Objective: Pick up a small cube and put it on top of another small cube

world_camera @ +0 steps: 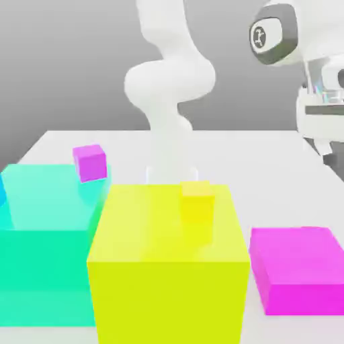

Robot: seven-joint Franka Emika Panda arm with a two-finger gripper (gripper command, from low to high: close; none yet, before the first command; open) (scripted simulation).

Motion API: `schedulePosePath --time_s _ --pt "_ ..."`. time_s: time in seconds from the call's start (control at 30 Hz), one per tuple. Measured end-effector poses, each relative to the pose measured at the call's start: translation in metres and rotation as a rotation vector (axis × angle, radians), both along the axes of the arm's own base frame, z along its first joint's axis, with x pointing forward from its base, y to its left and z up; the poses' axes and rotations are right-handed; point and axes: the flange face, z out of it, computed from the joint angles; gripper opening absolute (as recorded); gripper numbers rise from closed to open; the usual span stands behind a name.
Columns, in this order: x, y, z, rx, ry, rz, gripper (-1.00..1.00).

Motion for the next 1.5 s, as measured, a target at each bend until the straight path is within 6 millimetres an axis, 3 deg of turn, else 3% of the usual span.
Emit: schedulePosePath --time_s 0.3,0.57,0.8,0.83,1.07,1.27,1.33,1.4,1.5 --pt "-0.065 0.051 -0.092 -0.155 0.031 0.549 0.0" --pt "-0.128 0.065 -0.167 -0.277 0.062 1.027 0.0" --pt "-0.138 0.065 -0.237 -0.299 0.069 1.112 0.0" --pt "-0.139 0.065 -0.243 -0.298 0.069 1.112 -1.0" --pt "-0.139 0.064 -0.243 -0.299 0.071 1.113 -1.0" --pt "-0.139 0.065 -0.187 -0.299 0.071 1.113 -1.0" --pt "-0.143 0.076 -0.179 -0.319 0.082 1.109 -1.0" --pt "-0.129 0.077 -0.161 -0.328 0.093 1.046 -1.0" --pt "-0.077 0.049 -0.122 -0.323 0.117 0.852 -1.0"
